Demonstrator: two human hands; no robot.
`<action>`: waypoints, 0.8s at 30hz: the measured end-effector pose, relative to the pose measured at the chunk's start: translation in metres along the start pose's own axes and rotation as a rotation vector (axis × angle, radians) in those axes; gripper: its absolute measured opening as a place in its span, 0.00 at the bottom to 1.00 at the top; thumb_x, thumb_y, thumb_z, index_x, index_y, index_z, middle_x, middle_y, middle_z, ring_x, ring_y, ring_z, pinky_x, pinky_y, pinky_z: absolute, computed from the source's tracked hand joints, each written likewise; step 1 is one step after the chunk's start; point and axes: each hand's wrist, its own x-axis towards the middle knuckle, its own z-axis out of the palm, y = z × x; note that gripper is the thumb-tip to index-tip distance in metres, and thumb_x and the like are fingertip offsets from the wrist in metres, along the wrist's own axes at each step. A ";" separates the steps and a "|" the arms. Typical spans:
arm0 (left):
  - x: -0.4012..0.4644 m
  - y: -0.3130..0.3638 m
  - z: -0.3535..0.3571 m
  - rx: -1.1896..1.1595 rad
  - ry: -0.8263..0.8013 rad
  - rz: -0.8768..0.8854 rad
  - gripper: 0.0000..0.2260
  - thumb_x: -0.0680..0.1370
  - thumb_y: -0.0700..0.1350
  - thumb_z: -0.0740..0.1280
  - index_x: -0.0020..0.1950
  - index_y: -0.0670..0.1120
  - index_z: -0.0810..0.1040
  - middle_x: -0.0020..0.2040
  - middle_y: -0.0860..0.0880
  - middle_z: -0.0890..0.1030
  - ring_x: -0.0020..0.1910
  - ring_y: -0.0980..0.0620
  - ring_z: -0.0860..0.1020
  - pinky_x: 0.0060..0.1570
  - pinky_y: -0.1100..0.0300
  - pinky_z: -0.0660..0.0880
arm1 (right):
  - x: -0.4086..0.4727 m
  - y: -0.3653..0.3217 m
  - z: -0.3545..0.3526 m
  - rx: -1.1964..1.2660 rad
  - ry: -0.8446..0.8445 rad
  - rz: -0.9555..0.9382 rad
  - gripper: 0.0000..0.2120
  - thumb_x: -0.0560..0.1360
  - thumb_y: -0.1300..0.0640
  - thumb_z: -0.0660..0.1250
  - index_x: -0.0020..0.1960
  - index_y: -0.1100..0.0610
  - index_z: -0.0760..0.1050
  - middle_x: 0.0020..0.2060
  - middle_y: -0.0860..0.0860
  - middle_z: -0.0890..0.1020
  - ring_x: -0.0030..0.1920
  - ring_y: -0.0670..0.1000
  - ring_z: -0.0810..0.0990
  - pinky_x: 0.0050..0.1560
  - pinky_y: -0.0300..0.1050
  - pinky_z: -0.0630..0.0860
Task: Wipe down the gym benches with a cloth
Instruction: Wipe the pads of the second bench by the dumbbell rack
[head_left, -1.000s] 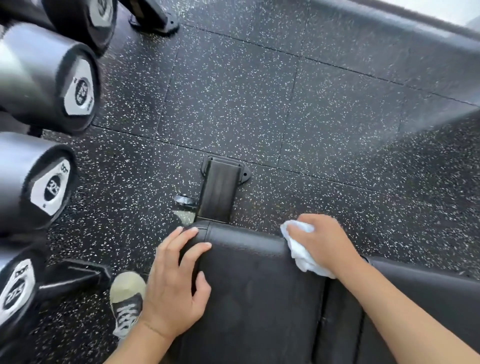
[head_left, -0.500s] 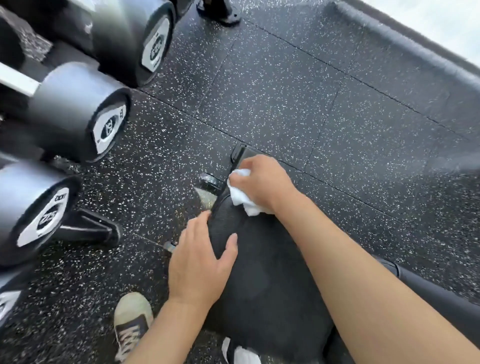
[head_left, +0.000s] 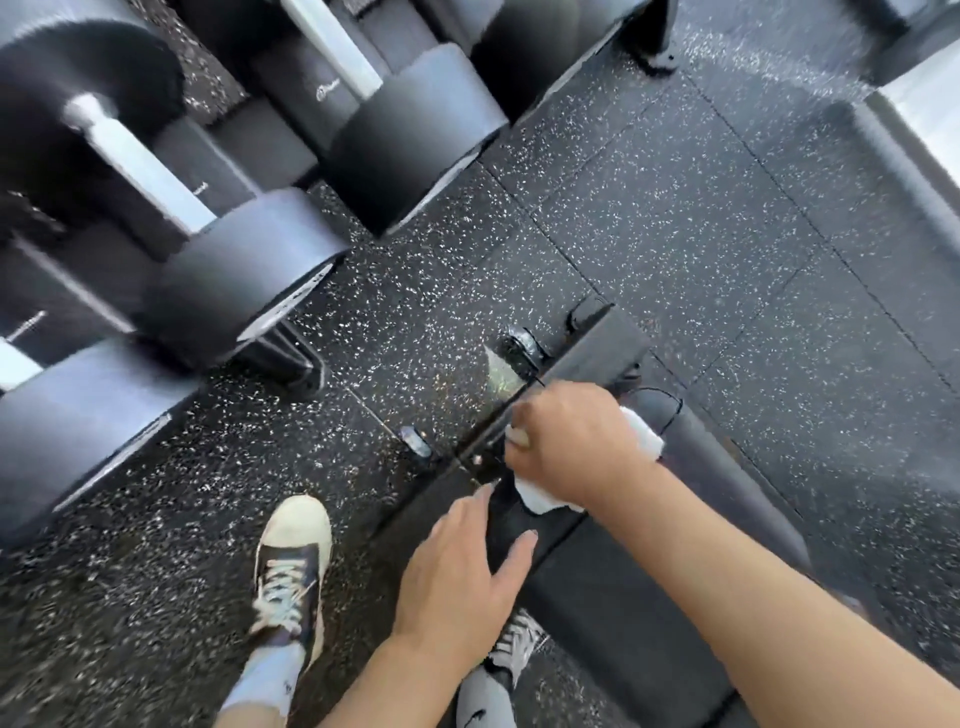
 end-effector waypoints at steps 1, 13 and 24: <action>-0.001 -0.004 -0.001 -0.004 -0.025 -0.003 0.38 0.75 0.74 0.45 0.80 0.56 0.60 0.73 0.60 0.70 0.73 0.56 0.68 0.66 0.58 0.70 | -0.006 -0.012 0.006 0.030 -0.018 -0.077 0.12 0.74 0.48 0.64 0.36 0.52 0.70 0.30 0.48 0.73 0.37 0.57 0.74 0.36 0.47 0.72; -0.005 0.005 -0.008 -0.014 -0.017 0.061 0.38 0.79 0.71 0.46 0.84 0.52 0.55 0.78 0.58 0.65 0.77 0.57 0.63 0.75 0.57 0.64 | 0.018 0.084 -0.024 0.162 0.086 0.346 0.13 0.78 0.43 0.64 0.52 0.49 0.83 0.42 0.47 0.85 0.41 0.53 0.83 0.43 0.46 0.82; 0.039 0.046 -0.014 0.162 -0.009 0.382 0.34 0.81 0.60 0.52 0.84 0.46 0.56 0.82 0.50 0.62 0.82 0.53 0.59 0.81 0.58 0.55 | -0.091 0.055 0.067 0.159 0.793 -0.024 0.17 0.80 0.52 0.70 0.37 0.56 0.69 0.32 0.52 0.68 0.33 0.57 0.68 0.32 0.54 0.68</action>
